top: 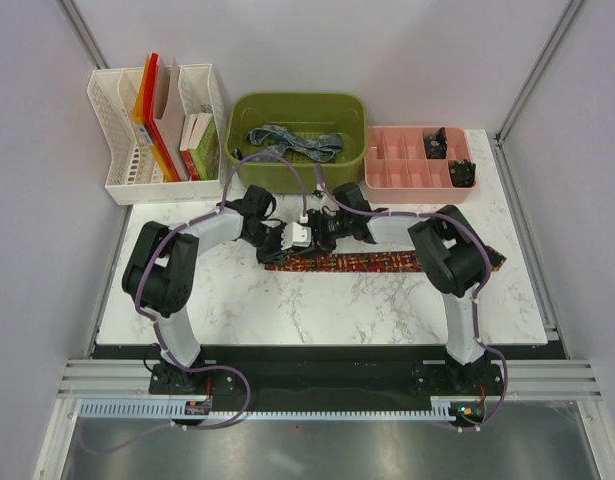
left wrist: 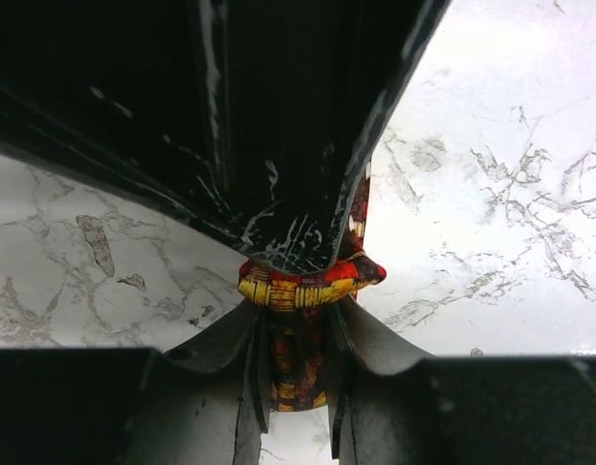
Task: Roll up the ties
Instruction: Roll the tie at the center of the board.
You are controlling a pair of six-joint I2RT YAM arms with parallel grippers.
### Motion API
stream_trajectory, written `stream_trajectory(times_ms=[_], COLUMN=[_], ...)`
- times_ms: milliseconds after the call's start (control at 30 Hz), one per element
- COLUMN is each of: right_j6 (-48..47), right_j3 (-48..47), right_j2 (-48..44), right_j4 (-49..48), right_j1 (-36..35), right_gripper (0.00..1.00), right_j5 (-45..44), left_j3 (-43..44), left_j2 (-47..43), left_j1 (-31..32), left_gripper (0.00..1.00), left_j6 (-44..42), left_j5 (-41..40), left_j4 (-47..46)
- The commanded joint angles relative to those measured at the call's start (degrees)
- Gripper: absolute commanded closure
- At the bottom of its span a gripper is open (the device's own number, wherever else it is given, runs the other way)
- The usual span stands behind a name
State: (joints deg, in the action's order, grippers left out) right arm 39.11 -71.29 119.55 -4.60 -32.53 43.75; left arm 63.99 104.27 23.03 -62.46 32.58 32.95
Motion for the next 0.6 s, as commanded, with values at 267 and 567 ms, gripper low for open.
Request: stream_trajectory(times_ms=[267, 567], right_j6=[5.53, 8.88], right_j3=[5.46, 5.20], right_j2=[-4.41, -1.25], right_j4=[-7.53, -10.17], right_j1=[1.07, -0.07], right_gripper=[0.36, 0.37], right_j5=[0.82, -1.29], left_j3=[0.52, 1.14], left_j2=[2.69, 2.25], left_j1=[0.35, 0.35], left_gripper=[0.71, 0.71], left_j6=[-3.64, -4.17], left_j5=[-2.52, -1.99], left_j4=[3.17, 3.70])
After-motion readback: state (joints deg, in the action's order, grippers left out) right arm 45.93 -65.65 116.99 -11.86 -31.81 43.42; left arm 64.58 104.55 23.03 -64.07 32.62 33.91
